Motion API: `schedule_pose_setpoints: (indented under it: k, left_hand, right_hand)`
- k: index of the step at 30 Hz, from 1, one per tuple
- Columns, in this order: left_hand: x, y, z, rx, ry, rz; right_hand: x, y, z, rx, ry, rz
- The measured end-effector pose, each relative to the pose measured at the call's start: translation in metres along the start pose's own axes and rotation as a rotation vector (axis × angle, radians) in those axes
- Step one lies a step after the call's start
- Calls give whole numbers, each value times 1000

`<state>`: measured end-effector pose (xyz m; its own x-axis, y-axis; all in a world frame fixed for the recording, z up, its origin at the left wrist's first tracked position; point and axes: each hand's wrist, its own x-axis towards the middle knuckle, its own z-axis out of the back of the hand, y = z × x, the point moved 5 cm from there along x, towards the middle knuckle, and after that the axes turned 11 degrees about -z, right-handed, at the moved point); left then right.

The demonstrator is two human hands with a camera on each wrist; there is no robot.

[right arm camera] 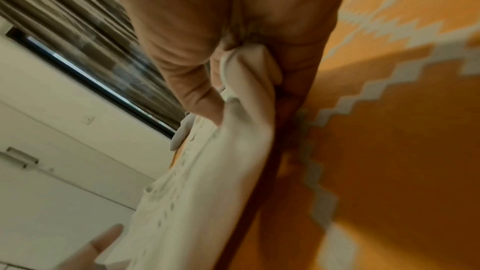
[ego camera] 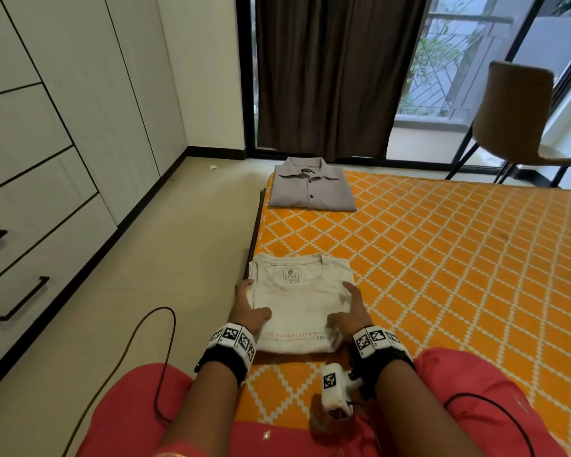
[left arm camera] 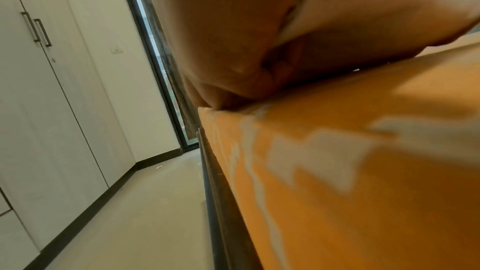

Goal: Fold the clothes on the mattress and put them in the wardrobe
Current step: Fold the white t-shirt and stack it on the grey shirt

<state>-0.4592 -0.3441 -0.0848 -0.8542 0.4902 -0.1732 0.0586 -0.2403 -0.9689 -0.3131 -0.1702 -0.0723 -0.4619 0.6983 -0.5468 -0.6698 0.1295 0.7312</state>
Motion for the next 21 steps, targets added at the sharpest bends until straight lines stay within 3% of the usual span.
schedule_pose_setpoints:
  k: [3,8,12,16,21]
  left_hand:
    - [-3,-10,1,-54,10,-40]
    - [3,-36,11,-168,36,63]
    - [23,-71,8,-171,79,53]
    - [69,-107,-2,-266,66,-10]
    - [155,-158,-19,-319,70,-121]
  right_hand:
    - [-7,9,6,68,120,-29]
    - [-18,27,15,287,244,-117]
    - [-14,56,30,368,325,-114]
    - [11,98,47,446,384,-55]
    - [80,179,68,346,300,127]
